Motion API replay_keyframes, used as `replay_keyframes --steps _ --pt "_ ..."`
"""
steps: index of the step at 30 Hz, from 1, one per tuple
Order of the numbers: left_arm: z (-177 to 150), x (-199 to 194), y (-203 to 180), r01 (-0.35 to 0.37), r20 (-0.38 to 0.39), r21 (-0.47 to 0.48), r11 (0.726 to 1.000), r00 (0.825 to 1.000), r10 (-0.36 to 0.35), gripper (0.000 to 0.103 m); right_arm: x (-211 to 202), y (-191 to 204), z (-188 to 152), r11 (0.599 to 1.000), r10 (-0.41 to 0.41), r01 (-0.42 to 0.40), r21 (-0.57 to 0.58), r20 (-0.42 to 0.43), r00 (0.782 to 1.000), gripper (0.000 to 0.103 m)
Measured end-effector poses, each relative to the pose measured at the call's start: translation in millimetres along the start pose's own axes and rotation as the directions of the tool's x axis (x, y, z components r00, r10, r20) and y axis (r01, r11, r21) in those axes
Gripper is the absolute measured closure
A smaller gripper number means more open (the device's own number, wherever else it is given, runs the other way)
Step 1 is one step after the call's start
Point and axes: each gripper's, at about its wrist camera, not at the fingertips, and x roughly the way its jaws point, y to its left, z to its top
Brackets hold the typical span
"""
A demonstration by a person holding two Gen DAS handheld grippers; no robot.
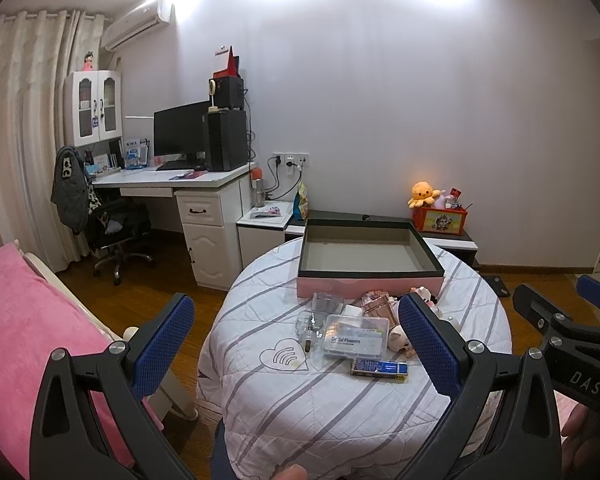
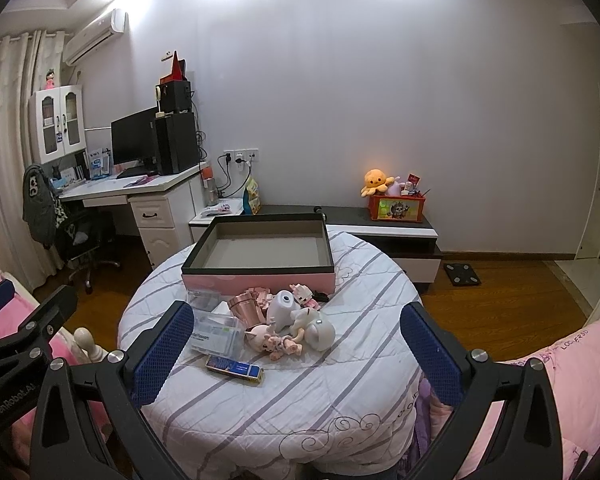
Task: Organize rigid objects
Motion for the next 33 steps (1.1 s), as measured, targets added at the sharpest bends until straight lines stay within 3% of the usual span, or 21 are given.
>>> replay_keyframes --steps 16,33 --pt "1 -1 3 0.024 0.006 -0.006 1.000 1.000 -0.024 0.000 1 -3 3 1.000 -0.004 0.004 0.008 0.006 1.000 0.000" --pt "-13 33 8 0.037 -0.025 -0.015 0.999 0.999 -0.038 0.000 32 -6 -8 1.000 0.022 -0.022 0.001 -0.032 0.999 0.000"
